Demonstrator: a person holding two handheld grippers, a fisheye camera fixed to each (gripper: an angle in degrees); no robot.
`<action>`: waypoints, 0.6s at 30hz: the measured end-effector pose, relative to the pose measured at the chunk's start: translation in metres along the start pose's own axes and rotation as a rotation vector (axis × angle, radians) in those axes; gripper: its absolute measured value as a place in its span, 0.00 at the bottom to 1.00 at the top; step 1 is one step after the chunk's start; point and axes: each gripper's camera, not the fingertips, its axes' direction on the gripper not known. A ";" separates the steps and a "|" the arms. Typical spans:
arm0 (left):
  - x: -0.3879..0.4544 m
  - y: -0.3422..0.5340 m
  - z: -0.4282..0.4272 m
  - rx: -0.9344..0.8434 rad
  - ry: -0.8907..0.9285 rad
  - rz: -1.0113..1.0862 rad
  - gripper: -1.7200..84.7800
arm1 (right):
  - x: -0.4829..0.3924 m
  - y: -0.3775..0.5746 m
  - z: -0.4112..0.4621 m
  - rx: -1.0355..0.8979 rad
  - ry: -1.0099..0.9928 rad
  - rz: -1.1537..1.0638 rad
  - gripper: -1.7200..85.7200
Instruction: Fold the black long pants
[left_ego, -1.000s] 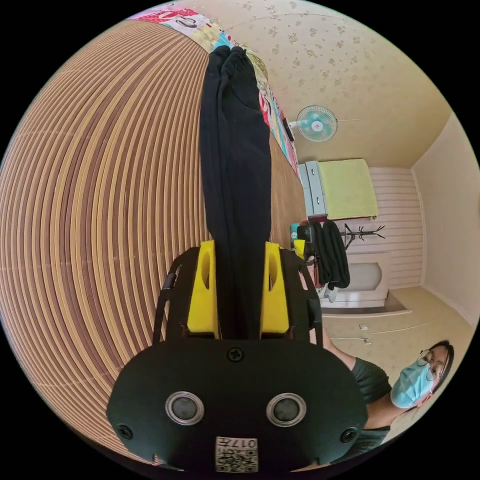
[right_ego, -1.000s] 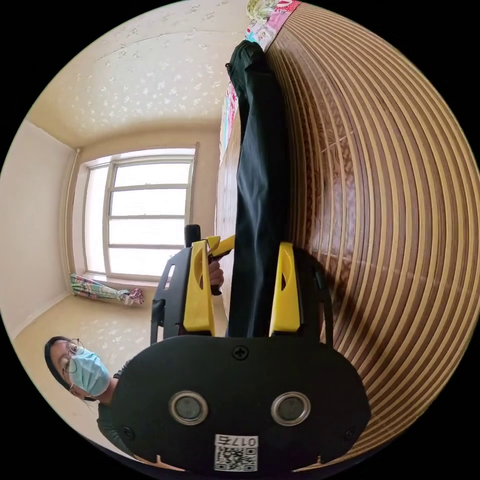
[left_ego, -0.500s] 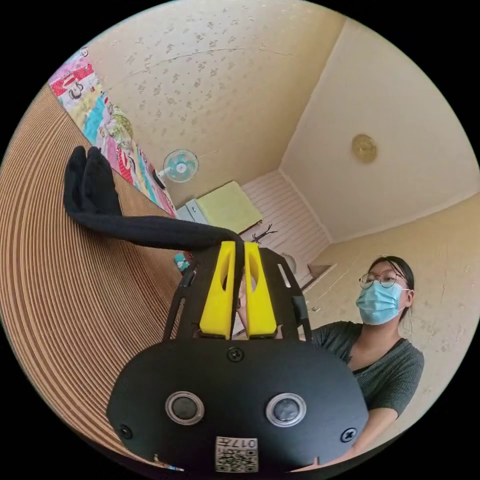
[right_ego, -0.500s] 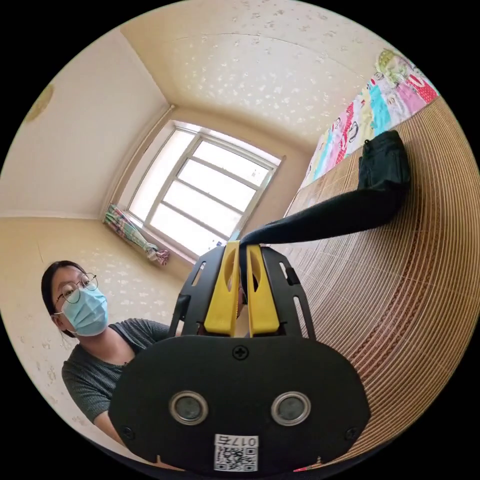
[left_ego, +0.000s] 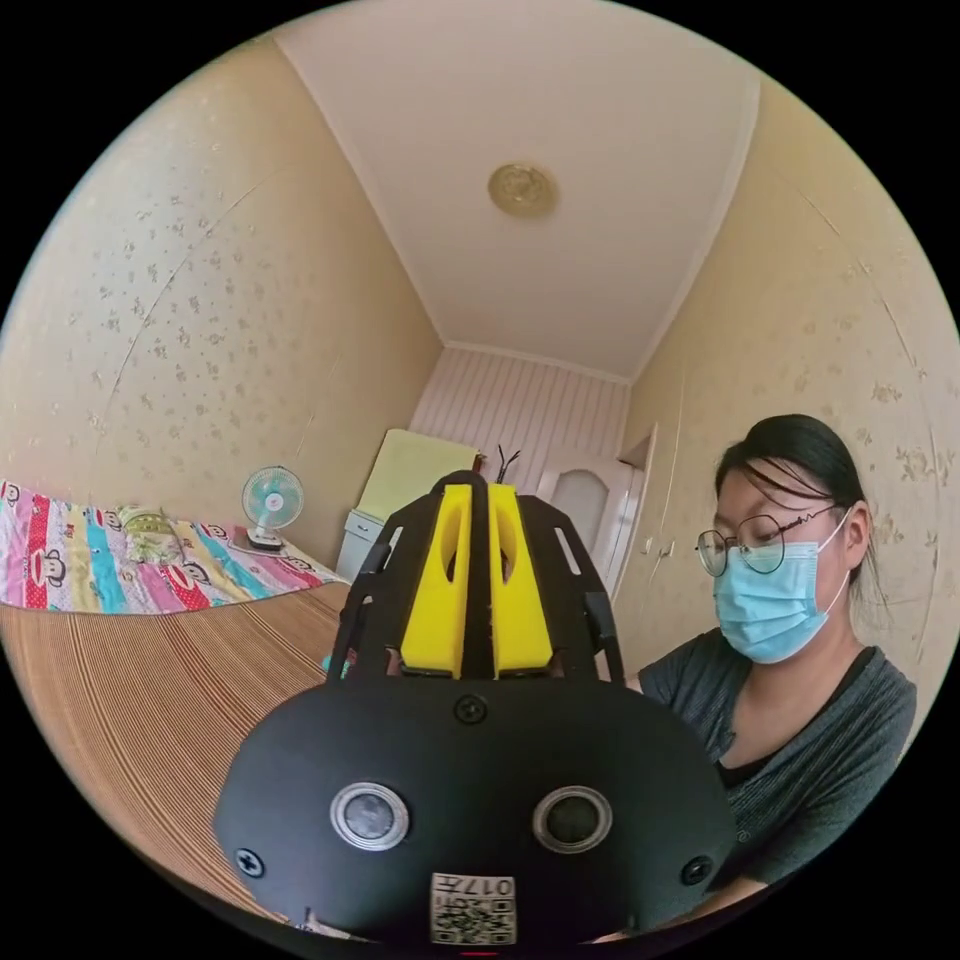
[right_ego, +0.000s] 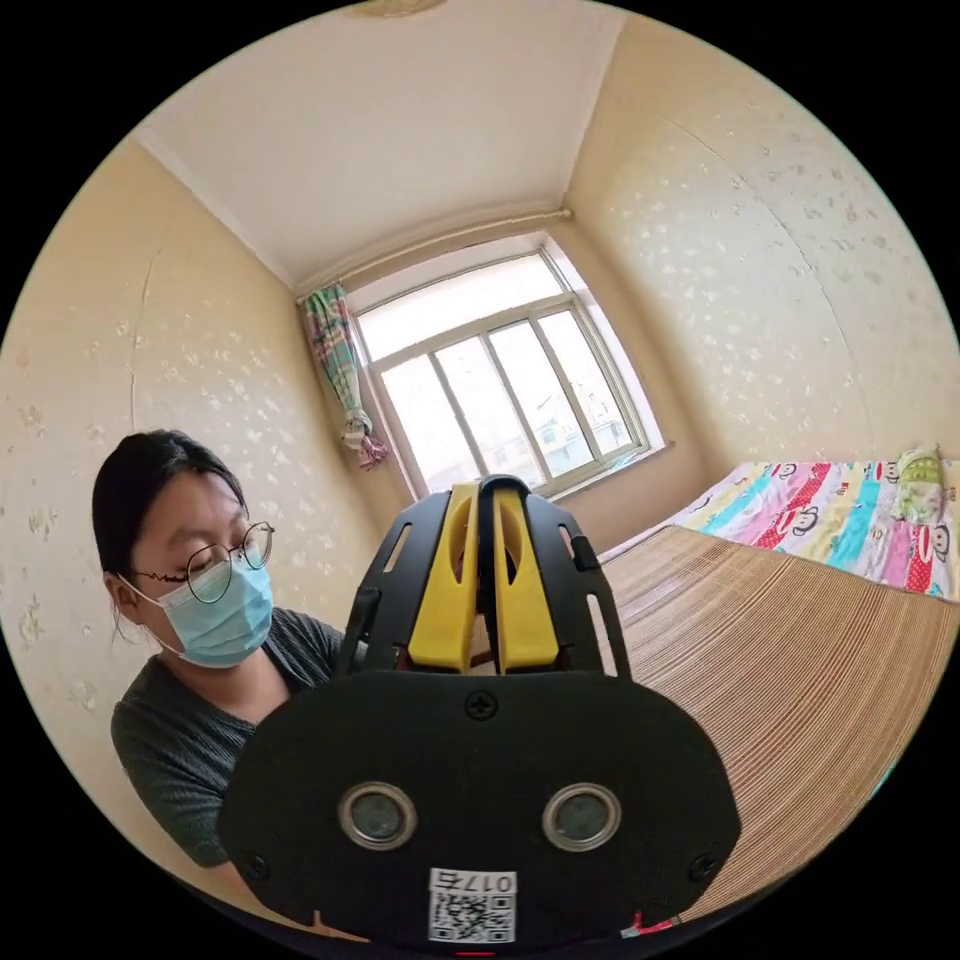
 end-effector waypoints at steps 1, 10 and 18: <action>0.015 -0.008 0.003 0.019 0.000 0.035 0.04 | -0.009 -0.003 0.000 0.006 0.001 -0.018 0.04; -0.054 -0.005 0.052 -0.122 -0.348 -0.181 0.03 | 0.027 -0.018 0.027 -0.024 0.255 0.161 0.04; -0.230 0.062 0.100 -0.454 -0.554 -0.440 0.04 | 0.212 0.042 0.094 -0.016 0.578 0.539 0.04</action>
